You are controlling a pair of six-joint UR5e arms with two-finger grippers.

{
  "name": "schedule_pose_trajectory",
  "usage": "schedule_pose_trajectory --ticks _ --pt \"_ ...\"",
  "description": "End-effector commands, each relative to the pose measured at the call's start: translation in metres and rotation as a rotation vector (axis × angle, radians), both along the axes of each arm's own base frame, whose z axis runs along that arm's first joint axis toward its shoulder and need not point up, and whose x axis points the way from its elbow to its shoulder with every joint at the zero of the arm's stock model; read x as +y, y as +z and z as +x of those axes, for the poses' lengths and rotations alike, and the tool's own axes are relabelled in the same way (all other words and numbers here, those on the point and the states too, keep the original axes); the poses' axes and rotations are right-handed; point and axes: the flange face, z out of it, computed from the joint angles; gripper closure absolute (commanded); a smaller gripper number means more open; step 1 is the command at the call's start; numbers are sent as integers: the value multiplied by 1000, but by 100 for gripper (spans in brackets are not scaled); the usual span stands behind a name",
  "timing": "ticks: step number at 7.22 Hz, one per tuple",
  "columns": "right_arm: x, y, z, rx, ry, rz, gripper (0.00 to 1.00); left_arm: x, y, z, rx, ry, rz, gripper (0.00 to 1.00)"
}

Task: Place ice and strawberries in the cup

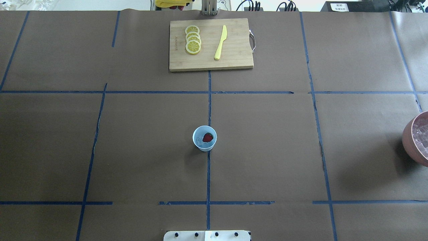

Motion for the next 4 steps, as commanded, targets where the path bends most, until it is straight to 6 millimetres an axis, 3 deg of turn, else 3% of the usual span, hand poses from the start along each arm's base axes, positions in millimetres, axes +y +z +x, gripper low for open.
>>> schedule_pose_trajectory --ticks 1,4 --pt "-1 -1 0 0 -1 2 1 5 2 0 -1 2 -6 0" --pt "-2 -1 0 0 -1 4 1 5 3 0 -1 1 -7 0"
